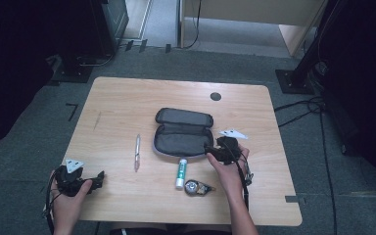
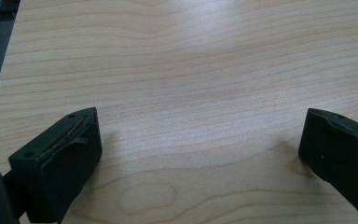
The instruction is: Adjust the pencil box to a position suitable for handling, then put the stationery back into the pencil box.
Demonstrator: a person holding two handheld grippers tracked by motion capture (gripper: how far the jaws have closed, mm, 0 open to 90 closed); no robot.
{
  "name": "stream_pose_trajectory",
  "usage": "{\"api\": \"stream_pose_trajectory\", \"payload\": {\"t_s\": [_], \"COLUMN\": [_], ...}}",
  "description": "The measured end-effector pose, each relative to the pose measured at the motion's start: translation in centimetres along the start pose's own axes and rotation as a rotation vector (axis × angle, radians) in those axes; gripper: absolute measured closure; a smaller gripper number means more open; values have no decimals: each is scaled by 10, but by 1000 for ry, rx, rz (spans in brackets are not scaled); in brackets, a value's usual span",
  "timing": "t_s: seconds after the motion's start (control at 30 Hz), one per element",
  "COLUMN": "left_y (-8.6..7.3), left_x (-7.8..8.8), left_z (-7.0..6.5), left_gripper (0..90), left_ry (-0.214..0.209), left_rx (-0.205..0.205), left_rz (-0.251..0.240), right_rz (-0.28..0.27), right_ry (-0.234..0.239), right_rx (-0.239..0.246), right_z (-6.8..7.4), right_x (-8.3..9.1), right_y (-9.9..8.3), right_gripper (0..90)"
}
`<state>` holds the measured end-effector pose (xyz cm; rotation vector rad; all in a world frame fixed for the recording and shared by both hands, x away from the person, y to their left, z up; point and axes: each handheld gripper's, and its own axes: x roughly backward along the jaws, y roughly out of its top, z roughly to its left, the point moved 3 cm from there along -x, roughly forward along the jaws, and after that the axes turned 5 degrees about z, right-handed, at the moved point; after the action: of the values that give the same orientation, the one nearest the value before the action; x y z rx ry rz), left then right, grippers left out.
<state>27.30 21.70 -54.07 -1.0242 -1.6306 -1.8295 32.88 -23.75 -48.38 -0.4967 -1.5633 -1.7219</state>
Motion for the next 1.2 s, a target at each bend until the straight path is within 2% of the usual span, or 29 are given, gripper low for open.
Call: {"api": "stream_pose_trajectory", "payload": {"t_s": [0.07, 0.1, 0.13, 0.2, 0.3, 0.33, 0.37, 0.4, 0.43, 0.83, 1.2], "left_y": [0, 0, 0, 0, 0, 0, 0, 0, 0, 0, 0], "left_x": [0, 0, 0, 0, 0, 0, 0, 0, 0, 0, 0], "left_z": [0, 0, 0, 0, 0, 0, 0, 0, 0, 0, 0], "left_gripper": [0, 0, 0, 0, 0, 0, 0, 0, 0, 0, 0], "left_ry": [0, 0, 0, 0, 0, 0, 0, 0, 0, 1, 1], "left_rx": [0, 0, 0, 0, 0, 0, -1, -1, -1, -2, -1], "left_rz": [0, 0, 0, 0, 0, 0, 1, 1, 0, 1, 0], "right_rz": [-5, 12, 12, 37, 23, 23, 28, 28, 49, 56, 75], "right_ry": [39, 57, 57, 99, 97, 97, 64, 64, 55, 135, 201], "right_rx": [5, 14, 14, 55, 140, 140, 204, 204, 237, 228, 277], "right_z": [1, 1, 1, 2, 2, 2, 3, 3, 3, 1, 8], "right_x": [7, 10, 10, 18, 23, 23, 23, 23, 24, 33, 33], "right_y": [-3, -4, -4, -10, -18, -18, -25, -25, -31, -52, -73], "right_gripper": [298, 269, 269, 243, 223, 223, 204, 204, 191, 146, 140]}}
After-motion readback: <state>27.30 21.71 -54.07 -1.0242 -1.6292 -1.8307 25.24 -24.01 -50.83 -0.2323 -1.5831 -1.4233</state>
